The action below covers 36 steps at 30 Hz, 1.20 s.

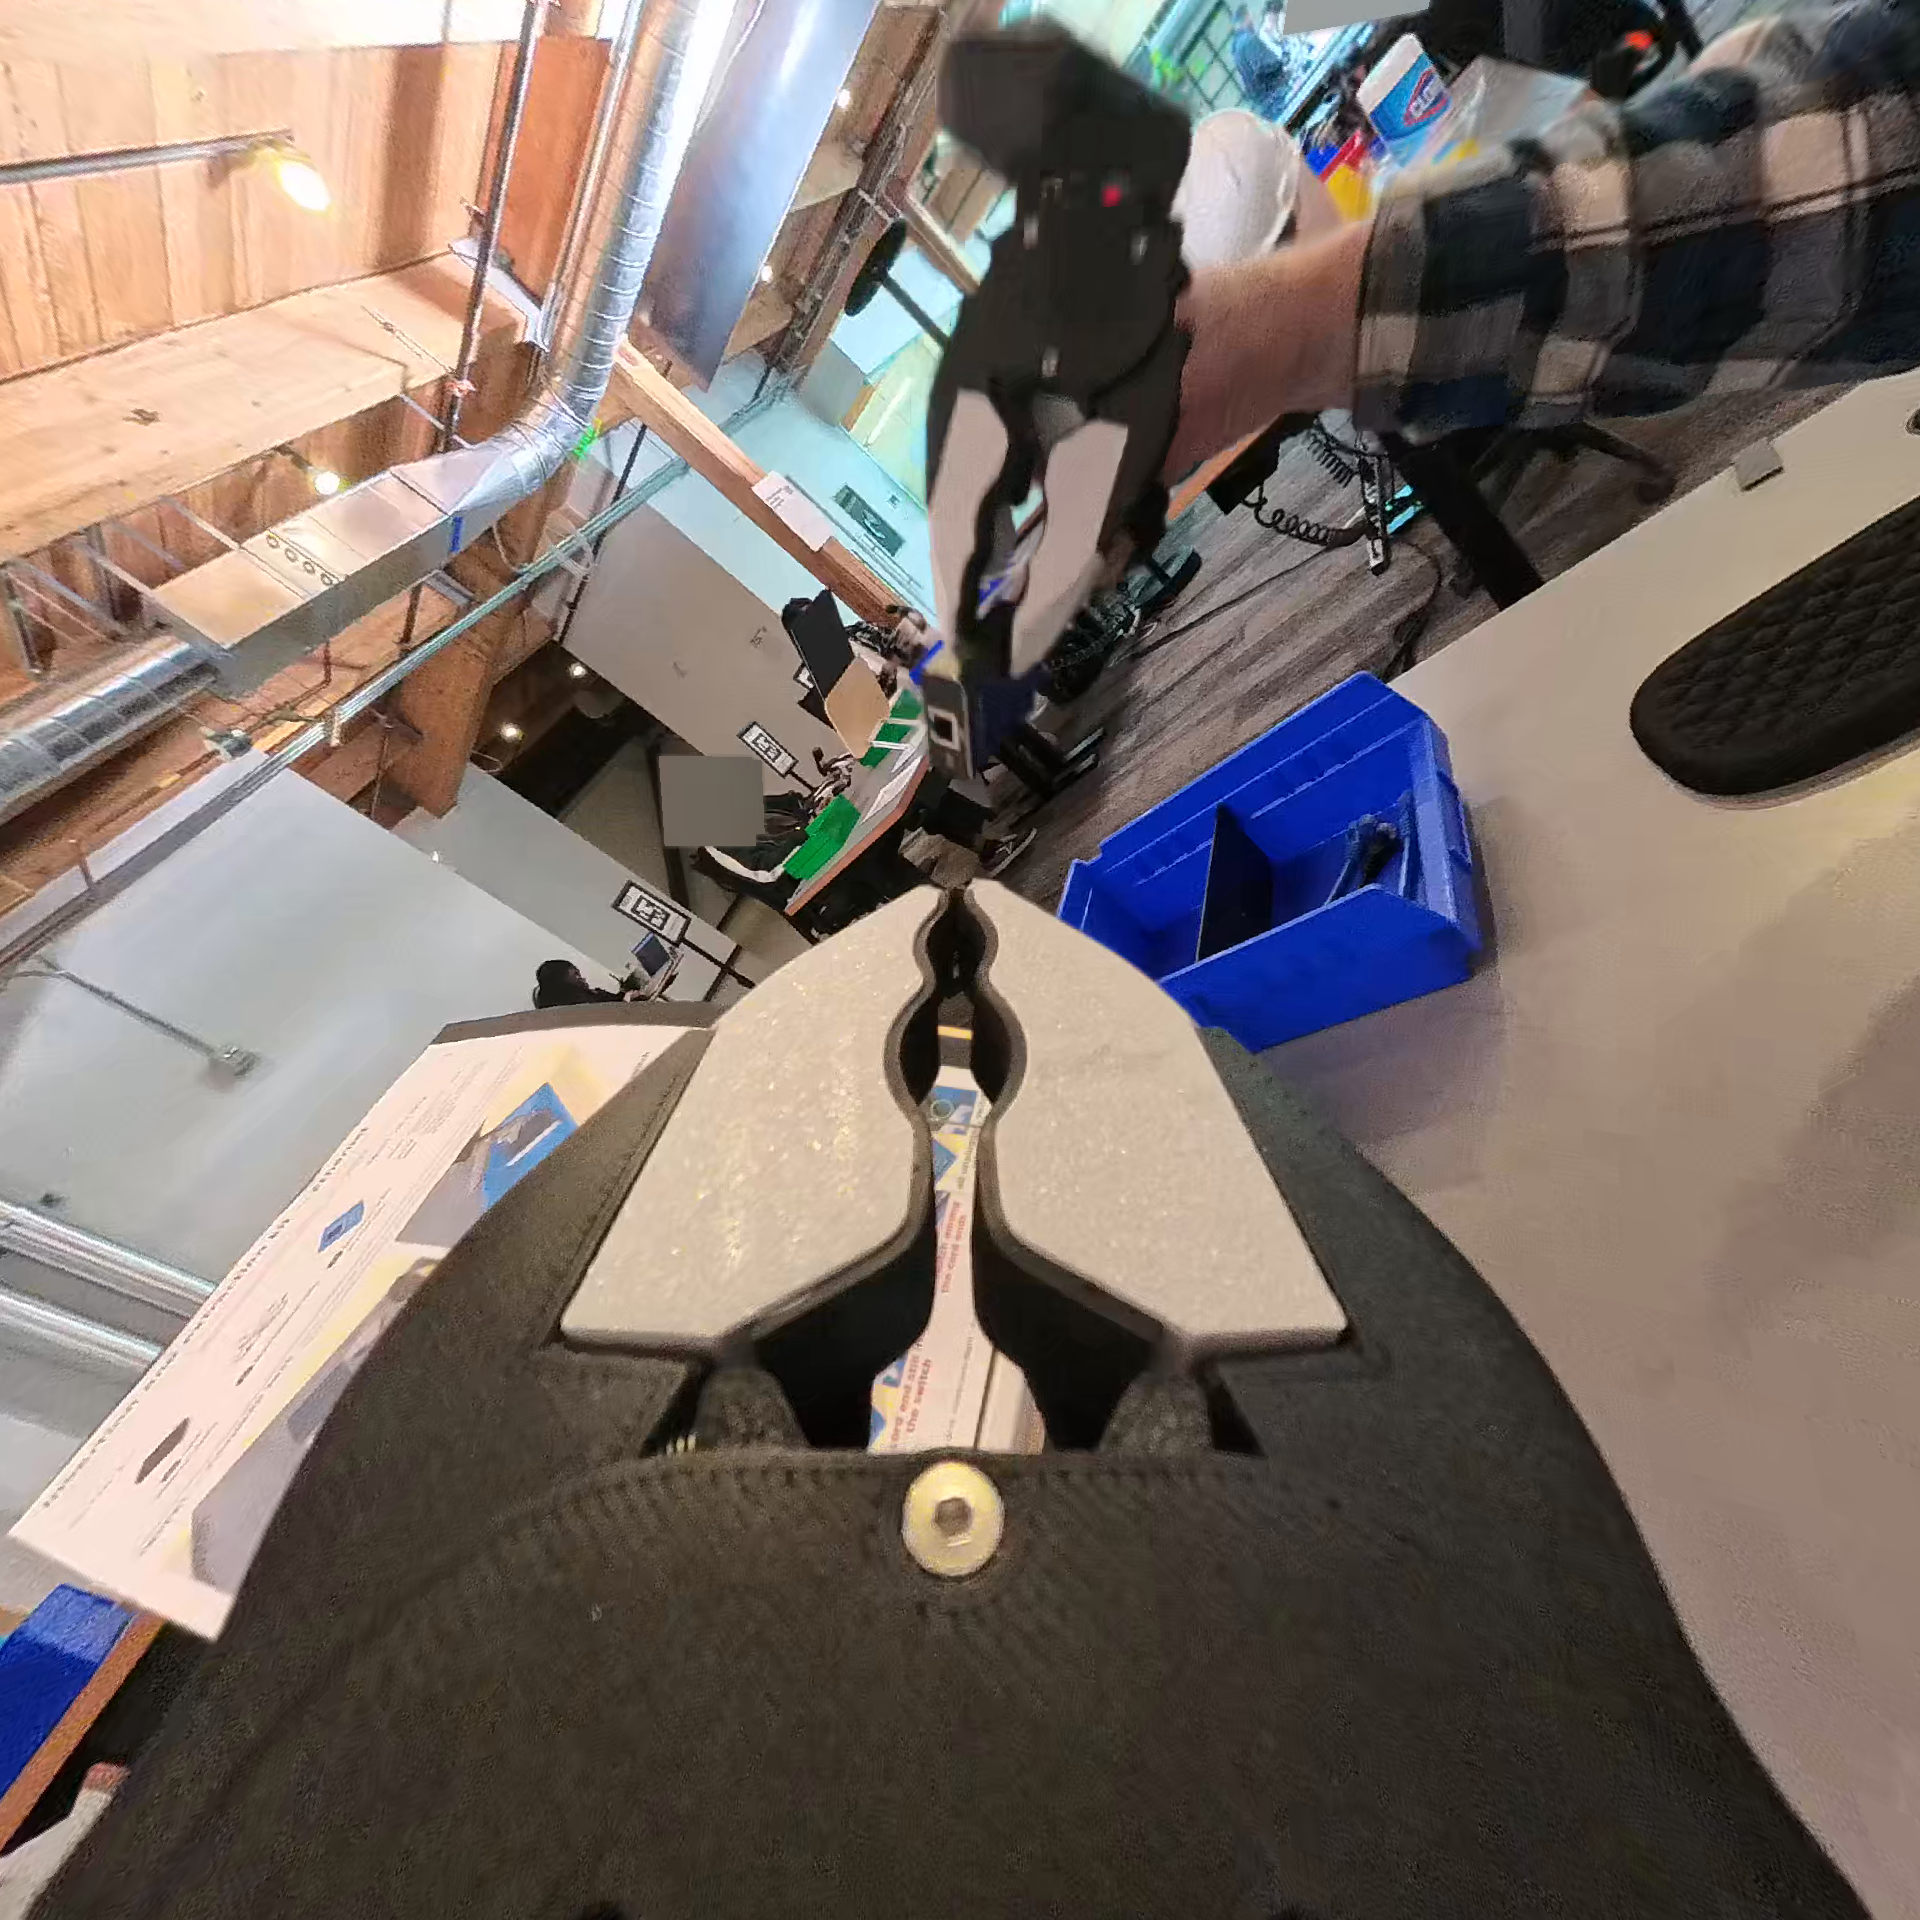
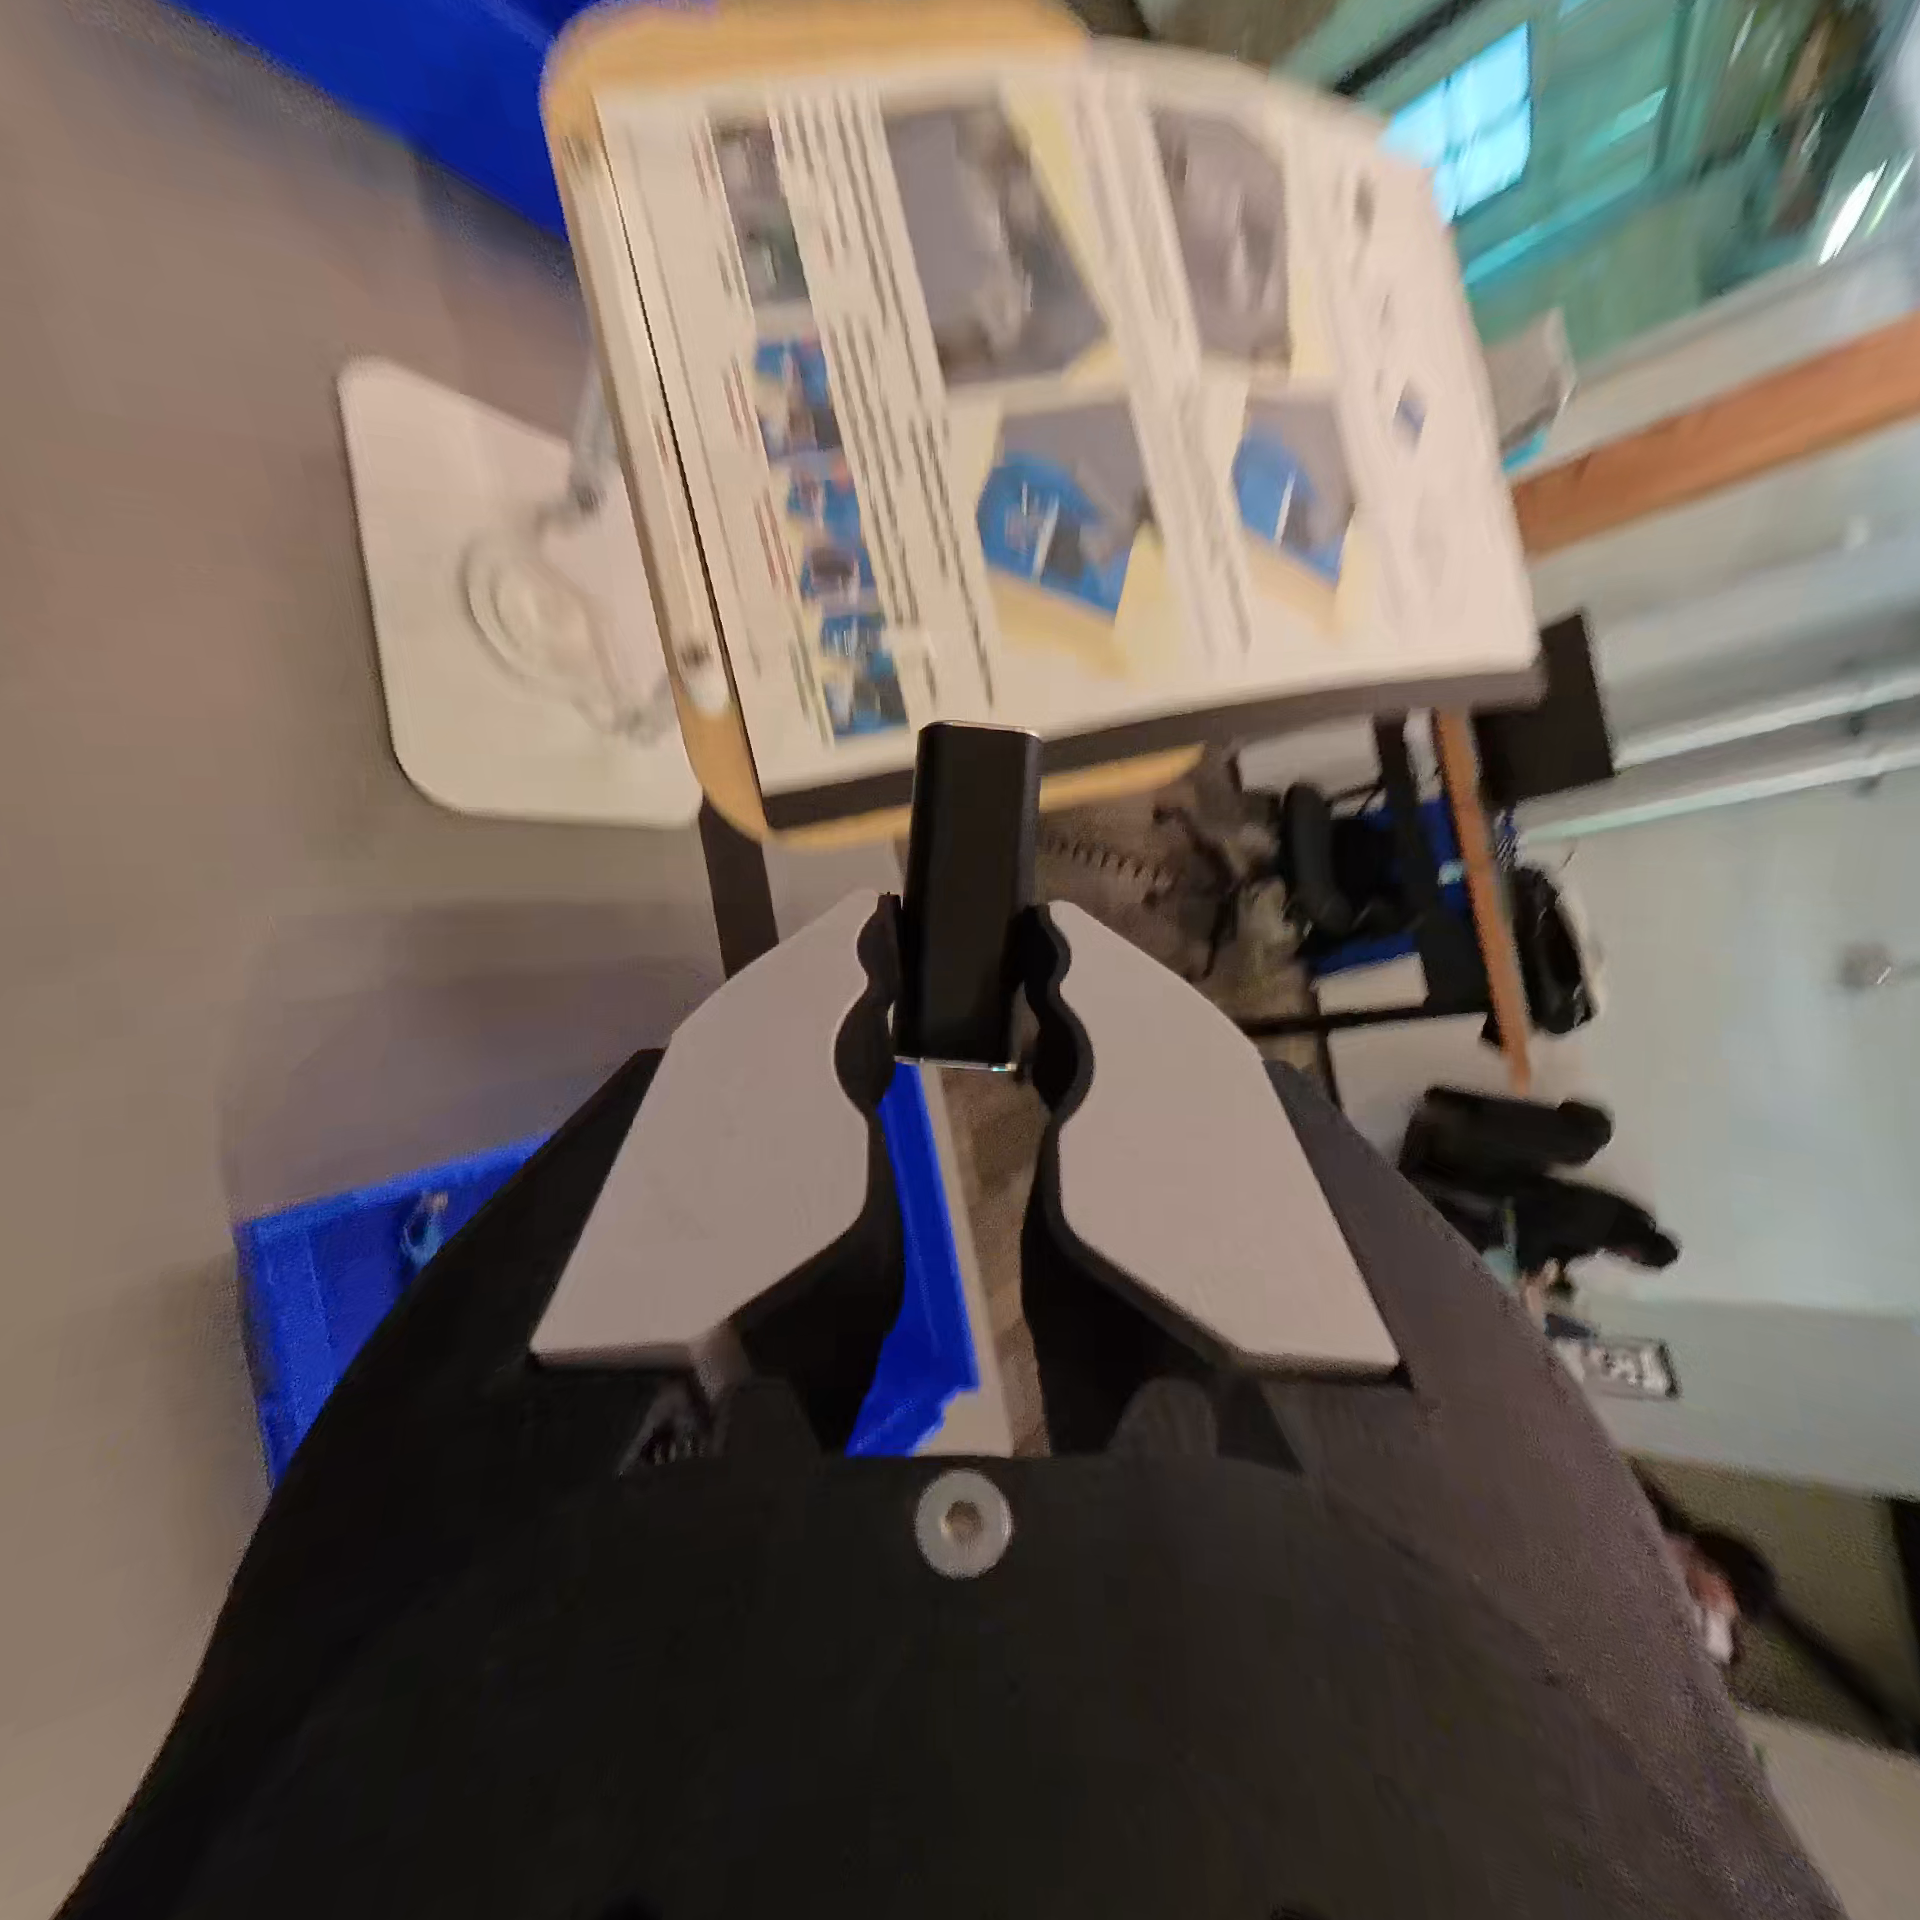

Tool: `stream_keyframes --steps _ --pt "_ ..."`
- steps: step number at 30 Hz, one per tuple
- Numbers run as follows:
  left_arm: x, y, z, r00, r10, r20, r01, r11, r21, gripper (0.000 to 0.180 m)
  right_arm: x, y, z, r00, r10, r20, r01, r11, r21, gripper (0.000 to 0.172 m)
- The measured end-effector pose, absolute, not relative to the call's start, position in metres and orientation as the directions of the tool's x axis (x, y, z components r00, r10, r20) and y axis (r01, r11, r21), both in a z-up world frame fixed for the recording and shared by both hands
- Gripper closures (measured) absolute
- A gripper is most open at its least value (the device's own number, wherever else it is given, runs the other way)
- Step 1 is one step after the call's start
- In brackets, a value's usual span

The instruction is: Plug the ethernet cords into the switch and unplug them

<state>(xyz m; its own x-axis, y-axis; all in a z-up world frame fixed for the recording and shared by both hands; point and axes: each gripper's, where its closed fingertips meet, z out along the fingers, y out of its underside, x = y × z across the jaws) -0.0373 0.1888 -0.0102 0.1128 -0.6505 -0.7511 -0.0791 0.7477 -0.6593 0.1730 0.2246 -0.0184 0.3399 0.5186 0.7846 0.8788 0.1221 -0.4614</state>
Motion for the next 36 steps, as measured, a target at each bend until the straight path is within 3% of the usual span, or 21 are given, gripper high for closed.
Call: stream_keyframes --steps 10,23,28,29,33,36 --pt "-0.042 0.201 -0.015 0.115 -0.635 -0.764 -0.127 0.753 -0.645 0.18 0.281 0.298 -0.171 0.473 0.668 0.574 0.862 -0.215 -0.46 0.147" --pt "-0.047 0.209 -0.018 0.116 -0.632 -0.767 -0.149 0.752 -0.642 0.18 0.325 0.343 -0.242 0.551 0.679 0.486 0.826 -0.356 -0.438 0.147" --pt "-0.047 0.21 -0.02 0.102 -0.633 -0.767 -0.155 0.752 -0.641 0.18 0.348 0.359 -0.265 0.539 0.648 0.538 0.842 -0.415 -0.344 0.147" --pt "-0.046 0.21 -0.021 0.1 -0.633 -0.768 -0.158 0.752 -0.64 0.18 0.347 0.359 -0.27 0.53 0.66 0.532 0.848 -0.419 -0.324 0.146" --pt "-0.048 0.209 -0.02 0.098 -0.637 -0.765 -0.151 0.75 -0.644 0.18 0.338 0.353 -0.255 0.577 0.641 0.505 0.816 -0.434 -0.381 0.106" --pt "-0.05 0.208 -0.016 0.108 -0.645 -0.756 -0.134 0.744 -0.654 0.18 0.329 0.335 -0.223 0.602 0.607 0.519 0.796 -0.405 -0.449 0.098"
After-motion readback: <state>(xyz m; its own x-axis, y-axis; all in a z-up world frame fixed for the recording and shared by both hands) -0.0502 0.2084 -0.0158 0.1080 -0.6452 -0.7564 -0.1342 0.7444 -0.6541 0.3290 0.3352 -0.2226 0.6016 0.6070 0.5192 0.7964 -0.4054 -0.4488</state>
